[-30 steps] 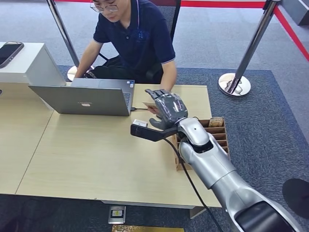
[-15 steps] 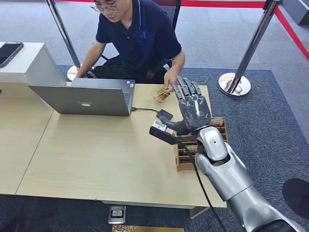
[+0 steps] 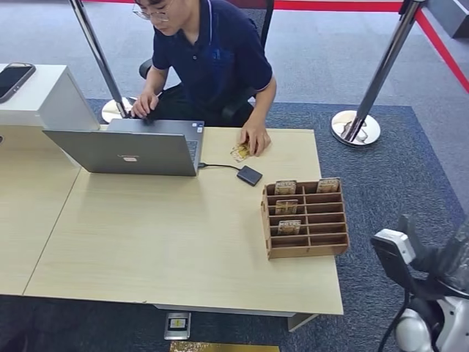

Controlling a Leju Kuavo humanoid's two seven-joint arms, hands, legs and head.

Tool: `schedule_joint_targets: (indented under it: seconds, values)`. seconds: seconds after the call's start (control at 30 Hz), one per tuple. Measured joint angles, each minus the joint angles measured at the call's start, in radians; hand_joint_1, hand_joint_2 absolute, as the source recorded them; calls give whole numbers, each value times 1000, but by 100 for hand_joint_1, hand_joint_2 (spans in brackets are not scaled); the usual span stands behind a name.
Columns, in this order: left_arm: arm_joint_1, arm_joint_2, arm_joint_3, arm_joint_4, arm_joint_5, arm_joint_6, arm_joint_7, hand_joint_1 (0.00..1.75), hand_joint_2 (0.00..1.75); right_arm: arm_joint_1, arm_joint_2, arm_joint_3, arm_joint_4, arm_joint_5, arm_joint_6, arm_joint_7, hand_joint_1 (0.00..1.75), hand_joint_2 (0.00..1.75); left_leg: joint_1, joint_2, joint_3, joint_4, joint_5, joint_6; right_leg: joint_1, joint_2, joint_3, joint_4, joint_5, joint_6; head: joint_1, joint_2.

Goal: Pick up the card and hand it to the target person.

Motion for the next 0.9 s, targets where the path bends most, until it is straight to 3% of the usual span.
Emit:
schedule_joint_targets:
  seconds: [0.1,0.17,0.33,0.47,0.57,0.67,0.8,0.9]
  values:
    - [1,-8,4,0,4,4,6,0,0,41,96,-224,-17,-310,5,-166,0,0,0,-1,1,0,0,0,0,0,2,0,0,0,0,0]
    - [3,-13,8,0,10,4,8,0,0,63,137,-372,16,-445,17,-211,0,0,0,0,1,0,0,0,1,0,3,0,-1,1,0,0]
    - [0,-19,20,0,25,-4,-7,0,0,22,154,-687,320,-502,42,-276,0,0,0,1,2,0,0,0,1,0,3,-1,0,0,0,0]
    - [0,-19,24,0,30,-15,-38,0,175,-45,99,-860,737,-460,20,-235,0,0,0,1,3,0,0,1,1,0,4,-1,0,1,0,0]
    - [-2,-18,25,0,31,-20,-54,0,175,-73,72,-921,1000,-417,31,-148,0,0,0,1,3,0,0,0,1,0,3,0,0,0,0,0]
    - [-3,-16,25,0,31,-25,-63,0,175,-90,67,-932,1188,-341,80,-6,0,0,1,2,3,-1,0,0,1,0,3,0,-1,-1,0,0]
    - [-4,-16,25,0,30,-35,-70,0,175,-103,89,-920,1343,-253,184,170,0,0,1,2,3,-1,1,-1,1,0,3,2,-1,-2,0,0]
    - [-5,-16,25,0,28,-47,-78,0,175,-105,107,-901,1396,-214,251,213,0,0,1,2,3,-1,1,-1,1,0,3,2,-2,-3,0,0]
